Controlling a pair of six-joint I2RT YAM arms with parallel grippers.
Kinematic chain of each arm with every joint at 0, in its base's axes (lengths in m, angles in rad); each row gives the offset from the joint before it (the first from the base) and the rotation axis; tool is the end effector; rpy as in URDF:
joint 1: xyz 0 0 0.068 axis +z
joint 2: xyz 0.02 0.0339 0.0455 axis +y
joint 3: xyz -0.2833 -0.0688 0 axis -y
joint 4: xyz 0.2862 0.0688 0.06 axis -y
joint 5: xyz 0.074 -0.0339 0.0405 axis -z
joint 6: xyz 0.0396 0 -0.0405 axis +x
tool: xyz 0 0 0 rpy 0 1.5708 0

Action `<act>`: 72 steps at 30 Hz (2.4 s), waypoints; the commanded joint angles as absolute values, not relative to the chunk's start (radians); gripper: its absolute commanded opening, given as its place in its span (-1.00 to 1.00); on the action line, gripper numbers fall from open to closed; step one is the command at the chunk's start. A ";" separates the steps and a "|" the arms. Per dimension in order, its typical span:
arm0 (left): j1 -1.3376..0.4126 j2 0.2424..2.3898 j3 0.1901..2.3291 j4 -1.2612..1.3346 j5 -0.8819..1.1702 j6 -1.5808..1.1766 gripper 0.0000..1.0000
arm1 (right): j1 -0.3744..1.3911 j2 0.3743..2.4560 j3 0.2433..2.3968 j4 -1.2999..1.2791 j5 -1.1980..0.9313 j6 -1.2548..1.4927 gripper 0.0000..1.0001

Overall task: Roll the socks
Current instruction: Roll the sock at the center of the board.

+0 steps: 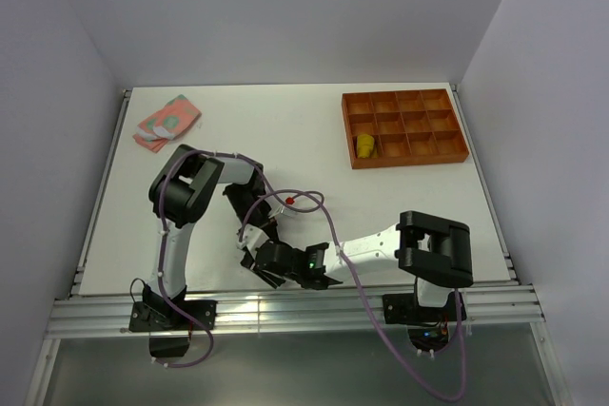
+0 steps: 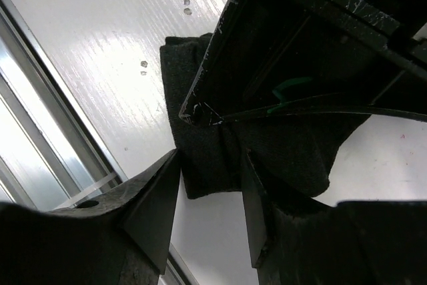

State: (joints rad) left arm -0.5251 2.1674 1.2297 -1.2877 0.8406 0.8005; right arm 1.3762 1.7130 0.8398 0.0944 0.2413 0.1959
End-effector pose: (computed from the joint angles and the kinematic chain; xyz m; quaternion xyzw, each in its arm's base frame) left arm 0.2757 -0.1938 0.0730 -0.4285 -0.7622 0.4230 0.2377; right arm 0.0808 0.3612 0.1342 -0.4711 0.7868 0.1925 0.3492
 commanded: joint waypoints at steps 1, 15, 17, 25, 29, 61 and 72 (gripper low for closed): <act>-0.529 2.180 1.258 -1.276 0.815 0.839 -0.99 | 1.373 1.723 0.856 0.109 0.233 0.195 -0.03; -0.525 2.131 1.275 -1.227 0.865 0.784 -0.93 | 1.379 1.732 0.793 0.159 0.232 0.290 -0.93; -0.512 2.089 1.276 -1.169 0.879 0.724 -0.85 | 1.376 1.717 0.763 0.182 0.204 0.330 -0.98; -0.437 1.958 1.269 -0.981 0.933 0.551 -0.60 | 1.364 1.690 0.698 0.201 0.138 0.426 -1.00; -0.390 1.876 1.227 -0.865 0.905 0.470 -0.60 | 1.327 1.678 0.680 0.210 0.062 0.454 -1.00; -0.297 1.250 0.787 -0.588 0.778 0.799 -0.07 | 0.756 1.954 0.904 0.055 -0.952 0.652 -0.95; -0.460 1.273 0.729 -0.472 0.765 0.782 0.07 | 0.733 2.036 0.888 0.204 -1.031 0.798 -0.94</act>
State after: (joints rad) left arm -0.4427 1.2545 0.7216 -0.5266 0.7570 0.7589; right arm 0.7387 2.0102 0.8989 0.1608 -1.0046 0.7456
